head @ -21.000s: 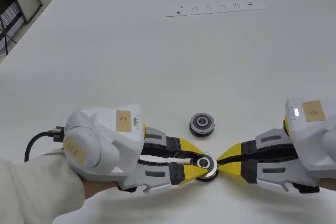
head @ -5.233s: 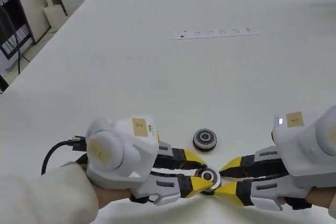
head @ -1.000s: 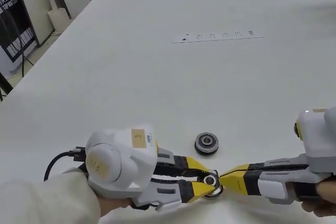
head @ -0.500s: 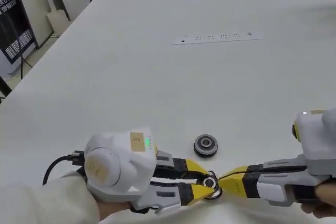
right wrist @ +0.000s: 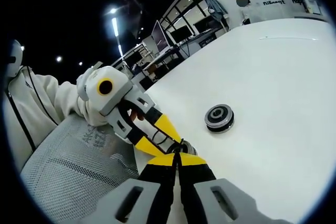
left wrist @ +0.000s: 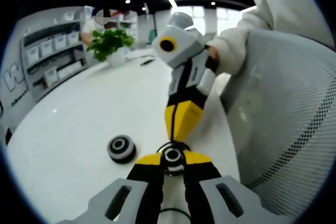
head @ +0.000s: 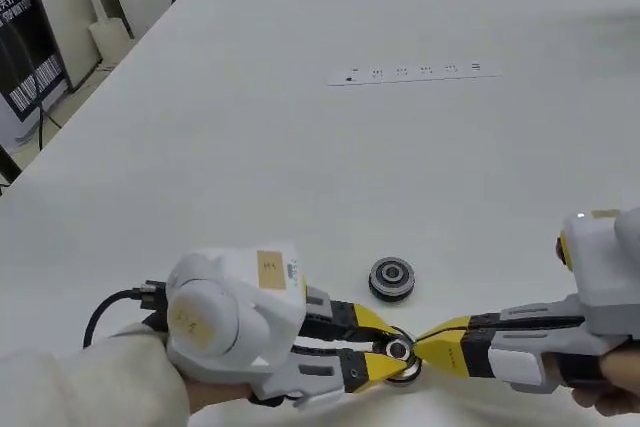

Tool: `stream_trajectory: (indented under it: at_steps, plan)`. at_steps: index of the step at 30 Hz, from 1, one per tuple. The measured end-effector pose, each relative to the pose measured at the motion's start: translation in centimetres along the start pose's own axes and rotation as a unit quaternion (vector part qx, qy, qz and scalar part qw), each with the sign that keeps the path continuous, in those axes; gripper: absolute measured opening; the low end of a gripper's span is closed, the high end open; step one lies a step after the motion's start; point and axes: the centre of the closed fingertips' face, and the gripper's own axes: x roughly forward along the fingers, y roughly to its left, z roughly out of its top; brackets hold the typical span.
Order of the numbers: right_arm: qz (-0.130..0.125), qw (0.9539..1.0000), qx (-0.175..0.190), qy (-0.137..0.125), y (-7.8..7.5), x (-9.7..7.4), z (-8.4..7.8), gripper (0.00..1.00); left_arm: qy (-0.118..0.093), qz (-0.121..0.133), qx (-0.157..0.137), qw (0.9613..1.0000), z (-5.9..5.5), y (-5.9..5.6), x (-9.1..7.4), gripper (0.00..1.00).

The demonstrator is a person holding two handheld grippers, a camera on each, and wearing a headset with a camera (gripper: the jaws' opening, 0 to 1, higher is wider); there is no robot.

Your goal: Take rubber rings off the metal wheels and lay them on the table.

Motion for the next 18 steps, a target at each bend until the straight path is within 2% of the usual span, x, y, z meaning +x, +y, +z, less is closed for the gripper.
stream_trajectory:
  at_steps: [6,9,18]
  plan:
    - [-0.005,1.0,0.0,0.002,-0.2,-0.1,-0.1,0.0,0.008,-0.002,0.019,0.9998,0.0,0.0,-0.2,0.15]
    - [-0.006,1.0,0.001,0.002,-0.1,-0.1,-0.1,0.0,0.011,-0.007,0.019,0.9997,0.2,-0.1,-0.6,0.18]
    - [-0.007,0.9999,-0.006,0.006,0.0,-0.1,-0.1,0.0,-0.008,-0.001,0.016,0.9998,2.0,0.2,-1.8,0.32]
